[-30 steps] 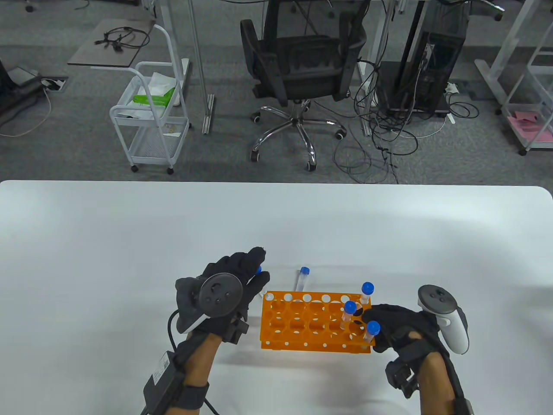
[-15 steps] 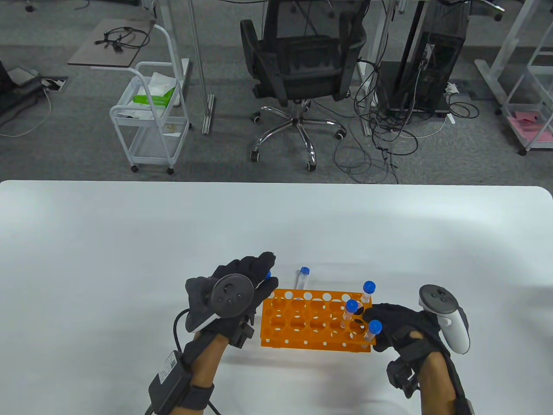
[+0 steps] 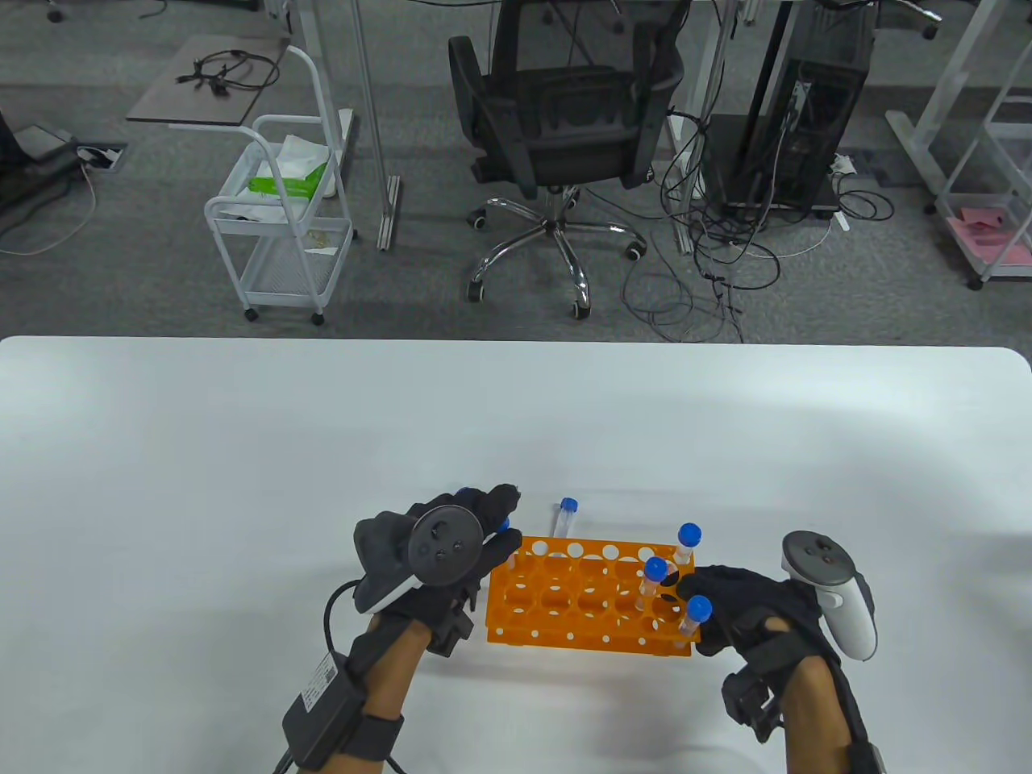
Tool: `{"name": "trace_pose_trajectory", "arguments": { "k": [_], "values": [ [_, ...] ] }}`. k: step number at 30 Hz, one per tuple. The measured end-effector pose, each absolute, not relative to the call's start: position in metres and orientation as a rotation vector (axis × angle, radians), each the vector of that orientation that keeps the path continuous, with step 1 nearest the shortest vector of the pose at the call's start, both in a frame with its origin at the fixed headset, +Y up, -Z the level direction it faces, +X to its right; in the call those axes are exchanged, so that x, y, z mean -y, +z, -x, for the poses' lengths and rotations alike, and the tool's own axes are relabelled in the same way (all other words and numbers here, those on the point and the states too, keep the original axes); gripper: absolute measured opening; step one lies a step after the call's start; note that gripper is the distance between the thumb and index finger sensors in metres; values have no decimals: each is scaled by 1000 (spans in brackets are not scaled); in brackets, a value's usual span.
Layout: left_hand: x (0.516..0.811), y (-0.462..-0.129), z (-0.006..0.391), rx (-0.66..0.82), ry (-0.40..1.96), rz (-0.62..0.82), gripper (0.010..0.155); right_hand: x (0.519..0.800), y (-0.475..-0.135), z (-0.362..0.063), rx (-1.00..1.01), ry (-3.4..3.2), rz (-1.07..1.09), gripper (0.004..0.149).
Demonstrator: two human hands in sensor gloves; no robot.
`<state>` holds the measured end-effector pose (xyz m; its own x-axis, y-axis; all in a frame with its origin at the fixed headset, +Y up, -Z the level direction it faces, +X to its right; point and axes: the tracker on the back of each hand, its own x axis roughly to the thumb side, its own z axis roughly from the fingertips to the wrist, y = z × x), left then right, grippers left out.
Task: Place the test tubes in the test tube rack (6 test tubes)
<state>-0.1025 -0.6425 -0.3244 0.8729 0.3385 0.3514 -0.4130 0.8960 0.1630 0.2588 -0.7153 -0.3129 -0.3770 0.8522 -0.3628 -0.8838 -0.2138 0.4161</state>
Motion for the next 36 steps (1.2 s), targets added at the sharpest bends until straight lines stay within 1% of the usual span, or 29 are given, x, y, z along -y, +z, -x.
{"name": "trace_pose_trajectory", "arguments": {
  "k": [11, 14, 17, 20, 21, 24, 28, 29, 32, 35, 36],
  "values": [
    [644, -325, 102, 325, 432, -192, 57, 716, -313, -259, -676, 1844, 61, 51],
    [643, -326, 108, 318, 490, -181, 63, 716, -313, -259, -675, 1843, 62, 51],
    [638, -329, 124, 250, 600, -193, 66, 717, -313, -259, -683, 1840, 64, 51],
    [640, -336, 134, 209, 662, -176, 67, 718, -314, -260, -688, 1839, 73, 51],
    [642, -339, 137, 188, 671, -170, 66, 719, -314, -261, -685, 1840, 78, 51],
    [657, -353, 146, 57, 686, -143, 63, 719, -313, -265, -673, 1832, 91, 51],
    [683, -378, 156, -160, 640, -101, 60, 717, -310, -270, -650, 1821, 101, 51],
    [688, -383, 157, -194, 625, -86, 61, 717, -310, -271, -648, 1817, 102, 51],
    [709, -403, 156, -301, 572, -19, 63, 716, -310, -273, -643, 1812, 105, 51],
    [727, -424, 150, -368, 507, 130, 65, 716, -311, -277, -634, 1811, 116, 51],
    [730, -429, 149, -379, 491, 149, 65, 716, -311, -278, -632, 1810, 120, 51]
  ]
}}
